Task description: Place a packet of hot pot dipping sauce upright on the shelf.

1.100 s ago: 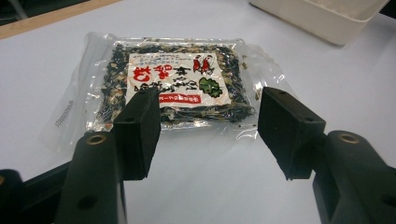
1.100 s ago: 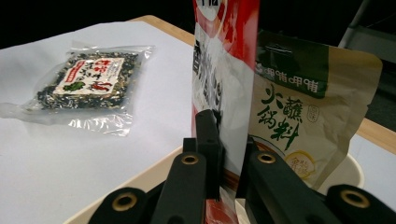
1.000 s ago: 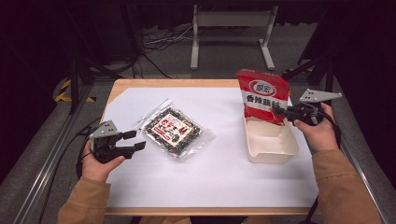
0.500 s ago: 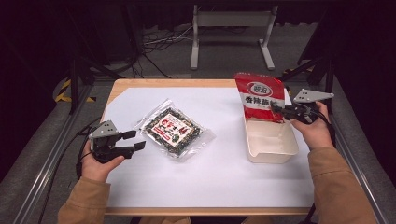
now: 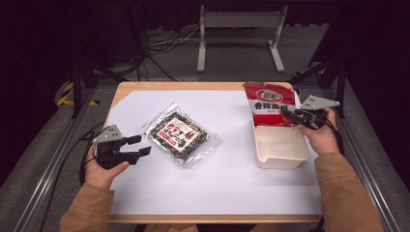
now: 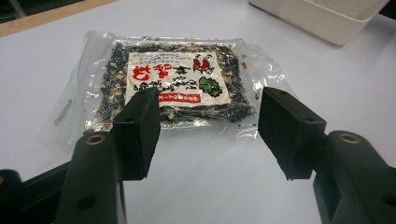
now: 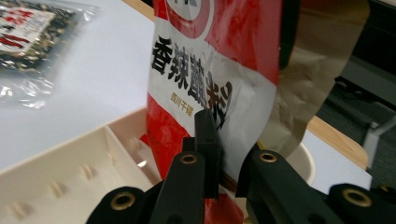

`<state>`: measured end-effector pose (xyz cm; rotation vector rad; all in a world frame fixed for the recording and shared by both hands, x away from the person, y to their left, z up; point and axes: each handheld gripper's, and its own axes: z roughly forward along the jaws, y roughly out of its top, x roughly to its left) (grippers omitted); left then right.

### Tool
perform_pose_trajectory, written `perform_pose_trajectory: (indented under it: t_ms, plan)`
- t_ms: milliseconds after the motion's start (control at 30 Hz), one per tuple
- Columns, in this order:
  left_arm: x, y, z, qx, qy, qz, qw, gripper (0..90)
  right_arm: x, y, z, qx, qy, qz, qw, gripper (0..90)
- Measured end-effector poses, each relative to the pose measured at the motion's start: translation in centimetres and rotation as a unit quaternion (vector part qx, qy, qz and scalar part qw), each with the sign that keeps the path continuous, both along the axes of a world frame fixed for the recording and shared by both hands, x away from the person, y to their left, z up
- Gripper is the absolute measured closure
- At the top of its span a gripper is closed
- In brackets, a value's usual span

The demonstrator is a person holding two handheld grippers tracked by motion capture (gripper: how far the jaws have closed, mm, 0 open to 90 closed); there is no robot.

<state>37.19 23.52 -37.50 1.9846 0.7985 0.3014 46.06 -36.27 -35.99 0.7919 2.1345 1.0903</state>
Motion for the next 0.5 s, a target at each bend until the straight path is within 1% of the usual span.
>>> perform_pose_trajectory:
  t_ms: [67,133,167,200,300,333,500]
  plan:
    - [0.0,0.0,0.0,0.000,-0.001,-0.001,1.0000,39.9,0.1,0.0,-0.3,-0.004,0.002,-0.010,0.9999,86.5]
    - [0.0,0.1,0.0,0.004,-0.003,-0.002,1.0000,39.8,0.2,0.0,-0.6,-0.019,0.012,-0.018,0.9996,86.5]
    - [0.1,0.1,0.0,0.003,-0.002,-0.002,1.0000,39.8,0.2,0.1,-0.7,-0.022,0.014,-0.020,0.9995,86.5]
    - [0.1,0.1,0.0,0.003,-0.002,-0.002,1.0000,39.9,0.2,0.1,-0.9,-0.021,0.020,-0.023,0.9993,86.3]
    - [0.0,0.0,0.0,0.001,0.000,-0.001,1.0000,39.7,0.1,-0.2,-1.2,-0.003,0.032,-0.033,0.9989,86.2]
    - [0.1,0.0,0.0,0.005,-0.003,-0.004,1.0000,39.7,0.1,-0.2,-1.2,-0.003,0.034,-0.035,0.9988,86.2]
    - [0.1,-0.2,0.0,0.000,0.001,-0.003,1.0000,39.4,-0.1,-0.2,-1.4,-0.009,0.040,-0.045,0.9981,86.1]
